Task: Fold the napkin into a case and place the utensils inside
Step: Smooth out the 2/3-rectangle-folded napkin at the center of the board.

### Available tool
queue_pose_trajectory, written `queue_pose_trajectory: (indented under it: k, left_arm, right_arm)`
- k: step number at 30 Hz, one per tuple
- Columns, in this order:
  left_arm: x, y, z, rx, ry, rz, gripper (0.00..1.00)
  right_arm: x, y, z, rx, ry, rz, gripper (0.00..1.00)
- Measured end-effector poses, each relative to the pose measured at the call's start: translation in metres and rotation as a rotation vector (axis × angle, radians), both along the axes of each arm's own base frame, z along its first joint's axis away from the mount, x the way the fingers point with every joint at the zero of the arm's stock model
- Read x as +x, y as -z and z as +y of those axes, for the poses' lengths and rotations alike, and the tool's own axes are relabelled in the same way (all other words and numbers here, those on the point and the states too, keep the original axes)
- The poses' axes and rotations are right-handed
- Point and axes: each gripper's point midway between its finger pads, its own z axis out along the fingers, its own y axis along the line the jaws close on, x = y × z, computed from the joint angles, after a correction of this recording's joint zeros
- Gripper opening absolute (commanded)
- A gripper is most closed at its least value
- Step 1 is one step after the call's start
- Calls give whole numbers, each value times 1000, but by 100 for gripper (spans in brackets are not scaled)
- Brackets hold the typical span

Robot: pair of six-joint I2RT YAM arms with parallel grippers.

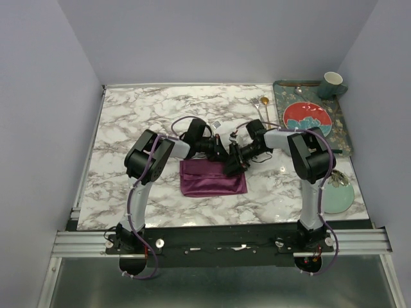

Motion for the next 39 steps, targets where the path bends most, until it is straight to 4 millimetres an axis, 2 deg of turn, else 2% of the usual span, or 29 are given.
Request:
queue_pose_trajectory:
  k: [4,9,14,16,18,20,25,28,29,32,34,36,39]
  left_arm:
    - [0,0,1,2,1,0,0]
    - [1,0,2,3,4,-4,0]
    - [1,0,2,3,18,-24,0]
    - [1,0,2,2,24,-33,0]
    - [1,0,2,2,28,-36,0]
    - [1,0,2,3,31,-42,0]
    - [0,0,2,4,45,-56,0]
    - [0,-1,2,5,53,-61,22]
    - [0,-1,2,4,57,-70,40]
    - [-1,-2,7,5,55,-88,49]
    - [-8,-16,21,11,36,-133,52]
    - [-4,-32,36,32,18,-206,54]
    - [3,-74,74,137,2,-456,56]
  right_arm:
    - [-2,6,-2,-8,10,17,46]
    - [-1,3,-4,-30,11,-11,42]
    - [1,-20,-11,-64,4,-116,38]
    - [7,-33,-14,-85,5,-200,36]
    - [16,-36,-17,-117,8,-254,36]
    - [21,-30,-21,-154,10,-275,35]
    - [19,10,-36,-287,1,-226,33]
    - [20,14,-39,-304,4,-208,32]
    - [20,14,-40,-312,5,-209,31]
    - [21,15,-41,-329,5,-211,31]
    - [21,15,-41,-331,6,-210,31]
    - [21,15,-41,-332,6,-208,31]
    - [20,15,-42,-335,6,-207,31]
